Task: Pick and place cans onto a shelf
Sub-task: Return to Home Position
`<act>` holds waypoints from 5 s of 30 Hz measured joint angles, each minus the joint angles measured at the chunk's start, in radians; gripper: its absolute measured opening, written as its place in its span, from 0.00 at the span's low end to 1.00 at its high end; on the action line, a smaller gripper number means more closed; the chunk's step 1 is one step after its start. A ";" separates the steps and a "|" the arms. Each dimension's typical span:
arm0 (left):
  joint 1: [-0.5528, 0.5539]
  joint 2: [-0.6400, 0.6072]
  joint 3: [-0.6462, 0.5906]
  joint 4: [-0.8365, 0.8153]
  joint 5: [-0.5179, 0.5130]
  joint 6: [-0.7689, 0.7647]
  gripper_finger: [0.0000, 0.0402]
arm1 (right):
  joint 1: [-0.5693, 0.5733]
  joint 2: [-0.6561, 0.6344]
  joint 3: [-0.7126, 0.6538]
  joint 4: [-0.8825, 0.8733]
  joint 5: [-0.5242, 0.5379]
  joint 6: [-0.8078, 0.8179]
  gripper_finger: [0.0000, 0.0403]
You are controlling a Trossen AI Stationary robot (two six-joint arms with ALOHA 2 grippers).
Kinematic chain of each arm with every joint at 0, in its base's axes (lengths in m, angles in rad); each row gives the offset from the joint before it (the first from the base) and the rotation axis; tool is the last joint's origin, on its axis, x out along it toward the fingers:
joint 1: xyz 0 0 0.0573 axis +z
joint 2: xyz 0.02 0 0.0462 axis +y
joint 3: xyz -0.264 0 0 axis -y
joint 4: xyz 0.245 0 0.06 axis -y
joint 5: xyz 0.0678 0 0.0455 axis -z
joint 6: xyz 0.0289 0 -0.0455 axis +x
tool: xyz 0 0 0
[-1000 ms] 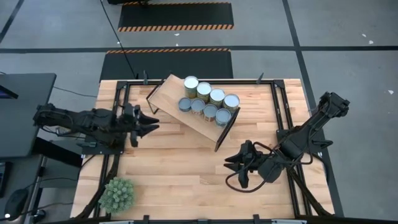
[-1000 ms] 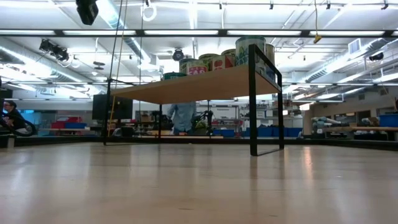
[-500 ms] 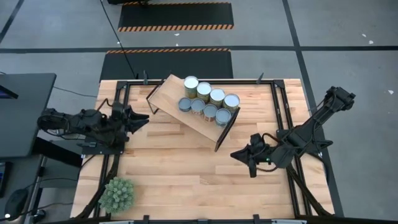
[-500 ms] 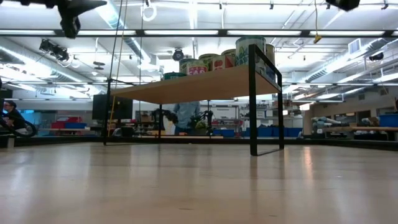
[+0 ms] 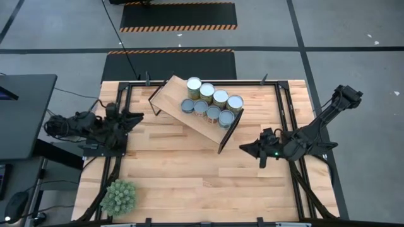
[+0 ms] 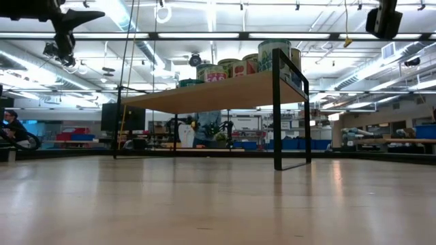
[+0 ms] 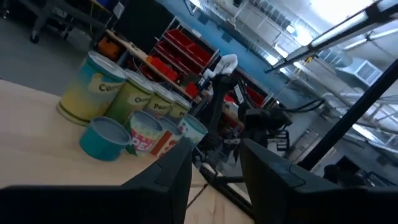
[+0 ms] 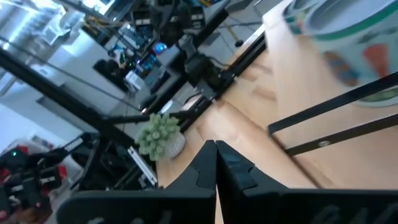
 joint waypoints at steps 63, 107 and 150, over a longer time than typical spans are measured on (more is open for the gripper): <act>0.001 -0.053 -0.341 0.220 0.020 -0.182 0.06 | 0.016 -0.937 -0.460 -0.212 0.311 -0.019 0.01; 0.089 -0.051 -0.343 0.188 -0.045 -0.168 0.00 | 0.013 -0.926 -0.548 -0.207 0.403 0.126 0.00; 0.168 -0.051 -0.344 0.258 0.024 0.729 0.07 | 0.013 -0.926 -0.575 -0.135 0.386 -0.901 0.07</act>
